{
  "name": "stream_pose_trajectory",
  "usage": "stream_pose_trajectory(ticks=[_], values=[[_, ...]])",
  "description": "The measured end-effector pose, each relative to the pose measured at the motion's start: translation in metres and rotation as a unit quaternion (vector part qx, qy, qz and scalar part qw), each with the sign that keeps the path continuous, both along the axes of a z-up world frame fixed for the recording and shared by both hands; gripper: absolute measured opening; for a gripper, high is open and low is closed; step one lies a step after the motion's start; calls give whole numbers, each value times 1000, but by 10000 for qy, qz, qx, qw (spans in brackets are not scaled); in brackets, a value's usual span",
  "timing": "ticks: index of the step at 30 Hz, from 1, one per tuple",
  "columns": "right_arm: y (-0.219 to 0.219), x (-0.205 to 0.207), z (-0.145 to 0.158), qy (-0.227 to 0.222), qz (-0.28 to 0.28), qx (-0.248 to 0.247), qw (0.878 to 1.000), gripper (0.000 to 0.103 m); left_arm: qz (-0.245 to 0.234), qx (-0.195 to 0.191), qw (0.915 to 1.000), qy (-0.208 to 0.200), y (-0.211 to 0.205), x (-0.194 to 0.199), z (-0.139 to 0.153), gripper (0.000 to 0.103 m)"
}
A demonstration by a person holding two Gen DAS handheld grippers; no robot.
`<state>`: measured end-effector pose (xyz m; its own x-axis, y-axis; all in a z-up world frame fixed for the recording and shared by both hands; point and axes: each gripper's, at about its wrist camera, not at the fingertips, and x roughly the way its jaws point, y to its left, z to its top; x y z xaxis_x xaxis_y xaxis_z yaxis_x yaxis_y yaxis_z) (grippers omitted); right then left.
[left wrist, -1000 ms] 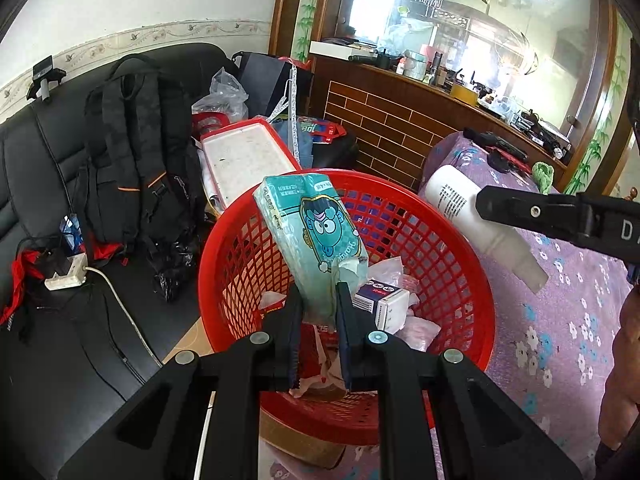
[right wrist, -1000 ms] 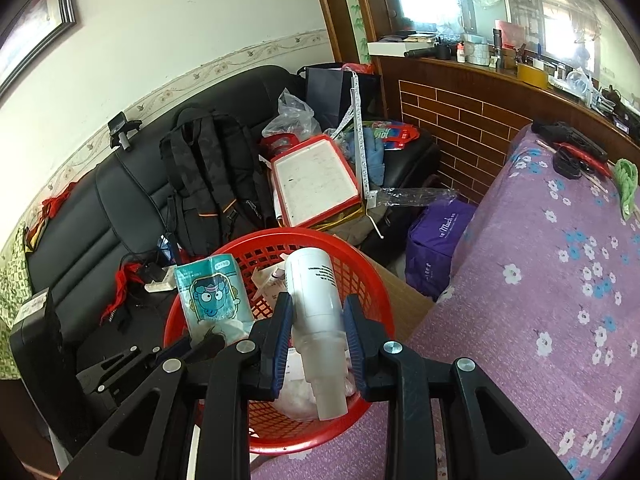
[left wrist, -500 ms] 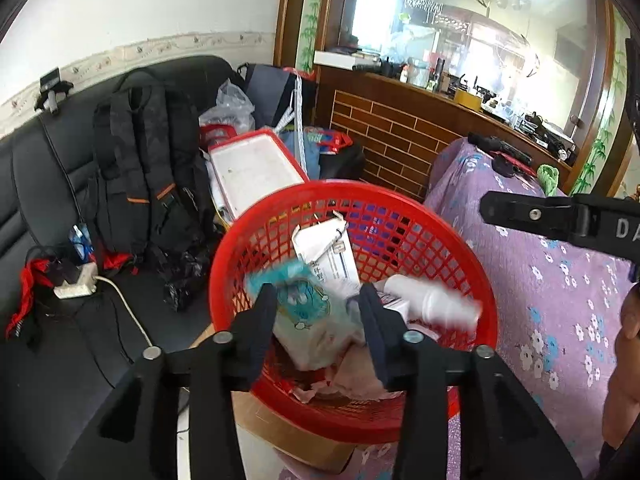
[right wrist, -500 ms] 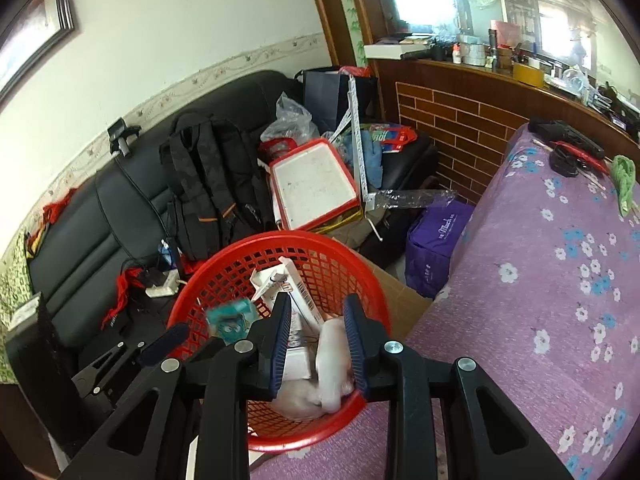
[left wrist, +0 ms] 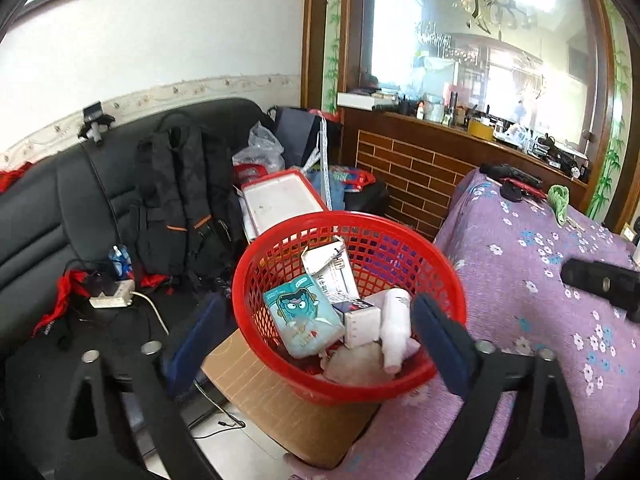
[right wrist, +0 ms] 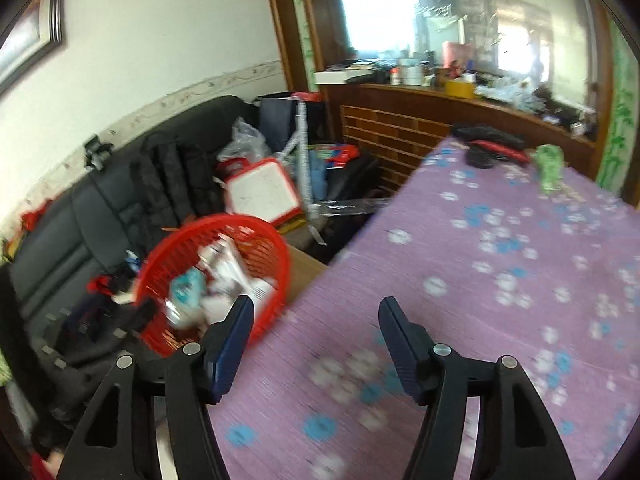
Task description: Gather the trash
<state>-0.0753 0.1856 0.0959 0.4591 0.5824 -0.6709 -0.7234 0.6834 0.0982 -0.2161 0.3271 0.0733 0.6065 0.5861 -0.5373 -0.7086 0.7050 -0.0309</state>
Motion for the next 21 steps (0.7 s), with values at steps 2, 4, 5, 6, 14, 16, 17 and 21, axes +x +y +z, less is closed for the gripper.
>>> stream_pose_trajectory(ticks=[2,4,5,6,14,16,17,21], values=[[-20,-8,-1,-208,-122,-112,9996,81,24,197,9998,-39,-18,-3,4,98],[-38,-17,0,-469,-239,-200,9984,84,36,390,9992,0,-35,-4,6,100],[-48,-22,1,-619,-299,-245,9973,85,10,436,9990,29,-43,-4,7,100],[-58,-27,1,-757,-359,-289,9961,87,-23,471,9989,54,-50,-4,8,100],[-129,-65,-1,-1468,-718,-478,9854,91,-179,691,9974,122,-105,-7,8,102],[-145,-71,-2,-1474,-785,-450,9849,91,-201,723,9971,157,-118,-7,7,103],[-152,-72,-2,-1462,-826,-429,9849,91,-235,785,9964,212,-128,-6,7,103],[-179,-76,-8,-1329,-1037,-417,9848,92,-338,912,9951,191,-151,-6,10,103]])
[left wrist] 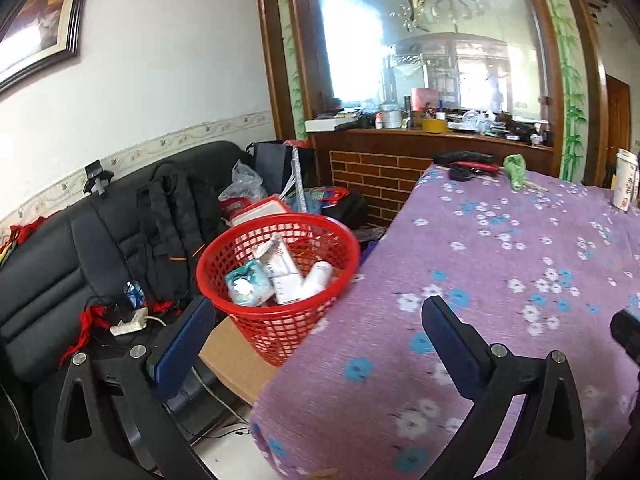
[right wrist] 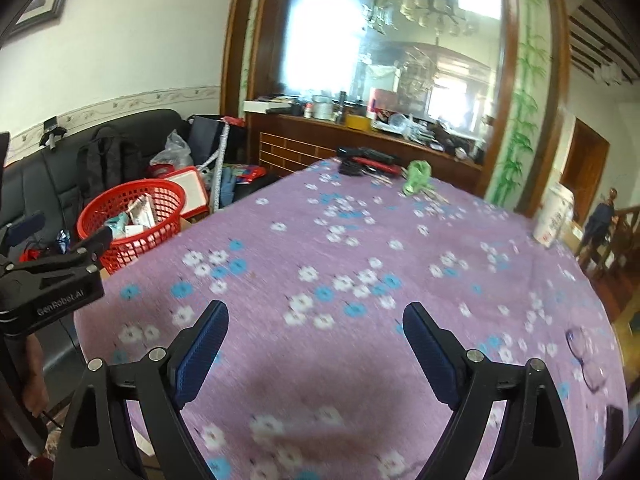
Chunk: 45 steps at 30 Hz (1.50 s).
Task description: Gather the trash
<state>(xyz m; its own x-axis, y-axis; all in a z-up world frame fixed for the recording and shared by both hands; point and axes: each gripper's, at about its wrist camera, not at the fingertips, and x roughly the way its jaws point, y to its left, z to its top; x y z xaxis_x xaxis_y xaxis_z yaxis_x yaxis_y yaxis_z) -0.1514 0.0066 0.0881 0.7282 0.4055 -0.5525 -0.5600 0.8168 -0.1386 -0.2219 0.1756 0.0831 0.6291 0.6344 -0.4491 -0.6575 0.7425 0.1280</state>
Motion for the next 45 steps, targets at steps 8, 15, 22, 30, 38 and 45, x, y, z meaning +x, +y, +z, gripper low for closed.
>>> stream_pose_trajectory(ticks=[8,15,22,30,38,45], values=[[-26,-9,-1,96,-258,125,9995,92,-8,283,9995,117,-30,-1,0,103],[-20,-20,1,15,-232,54,9997,92,51,294,9995,136,-27,-5,-3,103],[-12,-19,-3,46,-233,-54,9997,92,17,301,9994,197,-26,-5,-9,103],[-10,-18,-5,68,-245,-103,9996,92,-6,252,9994,227,-24,-5,-14,103],[-12,-16,-8,90,-253,-132,9996,92,-3,270,9994,229,-24,-4,-14,103],[-13,-16,-9,122,-262,-150,9995,92,-28,254,9994,244,-23,-5,-15,103]])
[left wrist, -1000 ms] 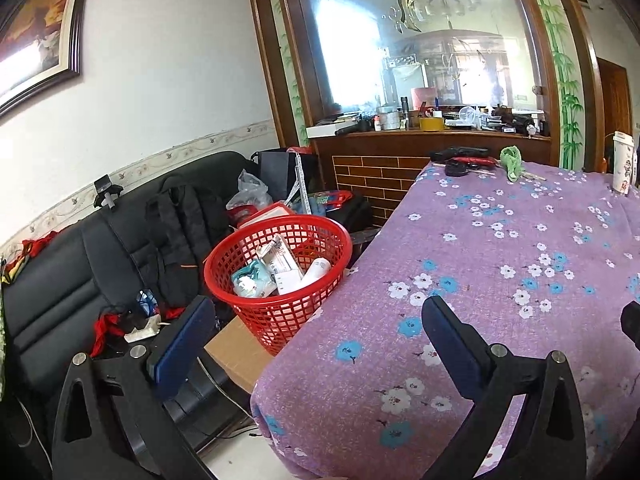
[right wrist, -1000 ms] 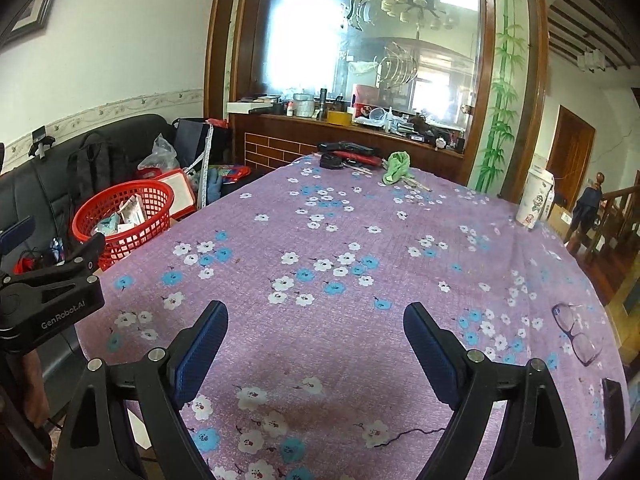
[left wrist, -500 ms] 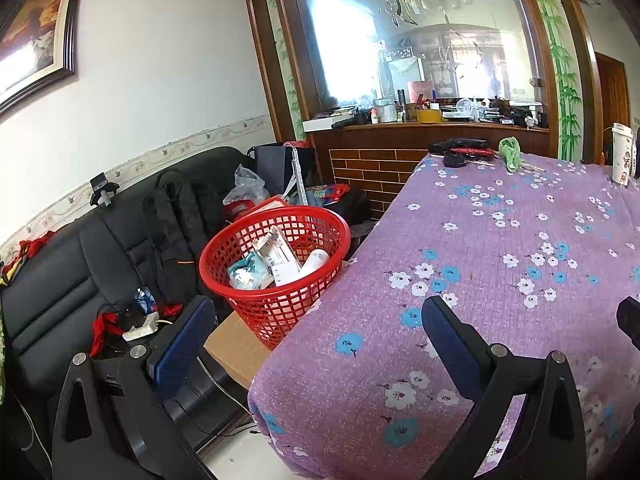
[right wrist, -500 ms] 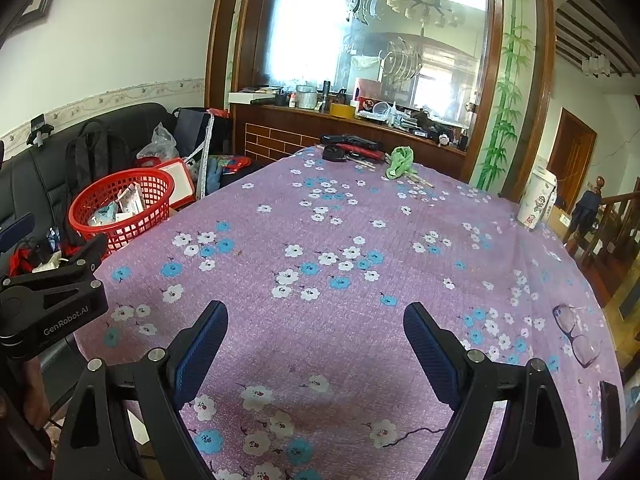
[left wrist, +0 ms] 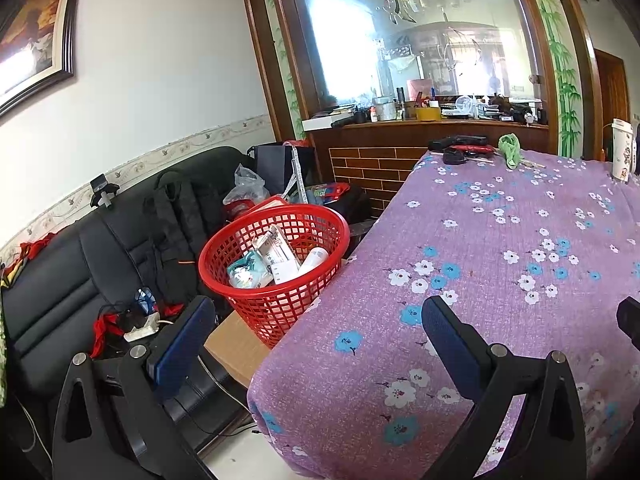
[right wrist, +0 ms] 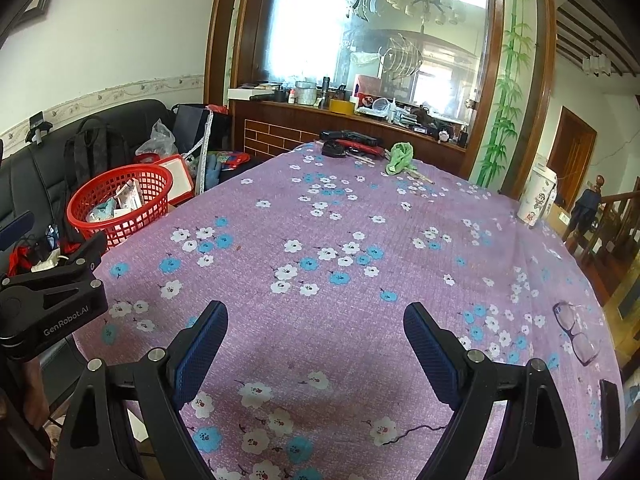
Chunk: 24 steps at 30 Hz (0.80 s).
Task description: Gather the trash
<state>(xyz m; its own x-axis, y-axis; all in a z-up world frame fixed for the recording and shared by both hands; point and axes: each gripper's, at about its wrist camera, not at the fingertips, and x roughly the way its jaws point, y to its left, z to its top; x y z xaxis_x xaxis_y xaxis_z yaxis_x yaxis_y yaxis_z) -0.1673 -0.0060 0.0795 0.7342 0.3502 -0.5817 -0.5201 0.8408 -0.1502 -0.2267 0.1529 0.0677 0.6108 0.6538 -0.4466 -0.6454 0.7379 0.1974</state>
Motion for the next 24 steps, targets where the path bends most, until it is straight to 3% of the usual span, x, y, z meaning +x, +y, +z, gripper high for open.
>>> stream_pose_trajectory(ticks=[24], values=[[1,2,-6,79,9,-23,10000,92,-43,19,10000,76,-1,-1,-7,103]])
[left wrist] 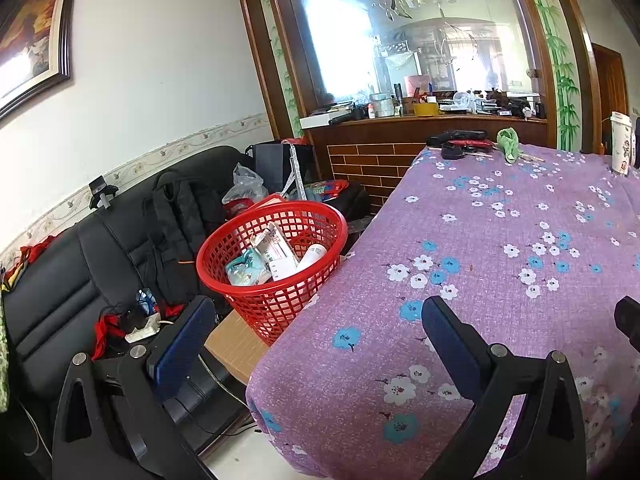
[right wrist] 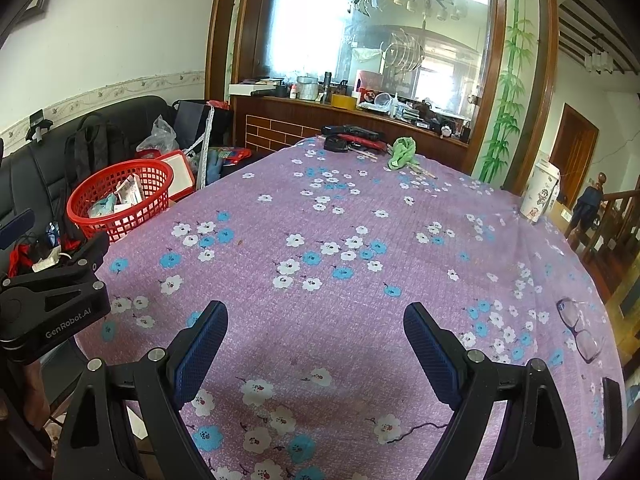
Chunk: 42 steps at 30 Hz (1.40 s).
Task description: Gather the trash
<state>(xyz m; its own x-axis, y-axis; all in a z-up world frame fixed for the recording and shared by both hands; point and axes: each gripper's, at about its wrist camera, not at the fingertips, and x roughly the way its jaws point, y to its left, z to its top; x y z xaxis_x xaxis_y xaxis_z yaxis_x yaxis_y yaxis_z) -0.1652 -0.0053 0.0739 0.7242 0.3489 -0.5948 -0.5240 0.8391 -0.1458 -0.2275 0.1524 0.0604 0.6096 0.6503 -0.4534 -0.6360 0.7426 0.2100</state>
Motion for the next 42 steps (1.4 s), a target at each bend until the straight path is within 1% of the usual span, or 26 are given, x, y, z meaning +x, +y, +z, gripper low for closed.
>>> stream_pose_trajectory(ticks=[18,21,22,24,25,27,29,31,33,34,35,36,38,40,42], values=[[-2,4,-3,98,-63,26,9999,92,-117,38,9999,109,-3,8,-2,103],[-15,18,-5,284,-293,122,9991,92,-334,116,9992,184,-12,20,1,103],[-24,27,-6,319,-471,141,9983,92,-444,129,9987,205,-16,26,3,103],[-46,47,-7,431,-947,177,9944,92,-829,22,9959,349,-28,42,4,103],[-59,58,-7,548,-1162,233,9914,92,-1071,-49,9933,439,-36,53,5,103],[-86,79,-9,740,-1592,315,9840,96,-1591,-307,9844,681,-54,78,5,103],[-118,102,-13,784,-2222,215,9716,98,-2099,-742,9699,989,-72,108,0,103],[-144,120,-21,908,-2653,103,9598,99,-2431,-1074,9558,1255,-89,138,-8,103],[-166,139,-33,1125,-2949,-75,9488,99,-2610,-1261,9449,1520,-106,164,-20,103],[-172,144,-37,1183,-3035,-109,9454,99,-2672,-1349,9396,1662,-113,176,-27,103],[-180,149,-40,1246,-3124,-106,9417,99,-2702,-1441,9348,1797,-120,186,-34,103],[-186,154,-45,1321,-3191,-93,9384,99,-2708,-1507,9319,1885,-124,191,-38,103],[-193,160,-49,1435,-3192,-84,9367,99,-2748,-1697,9236,2064,-131,204,-48,103],[-194,165,-51,1558,-3076,39,9387,99,-2781,-1724,9205,2136,-138,211,-55,102],[-194,169,-51,1530,-3087,-60,9388,102,-2811,-1734,9174,2219,-142,217,-58,102]])
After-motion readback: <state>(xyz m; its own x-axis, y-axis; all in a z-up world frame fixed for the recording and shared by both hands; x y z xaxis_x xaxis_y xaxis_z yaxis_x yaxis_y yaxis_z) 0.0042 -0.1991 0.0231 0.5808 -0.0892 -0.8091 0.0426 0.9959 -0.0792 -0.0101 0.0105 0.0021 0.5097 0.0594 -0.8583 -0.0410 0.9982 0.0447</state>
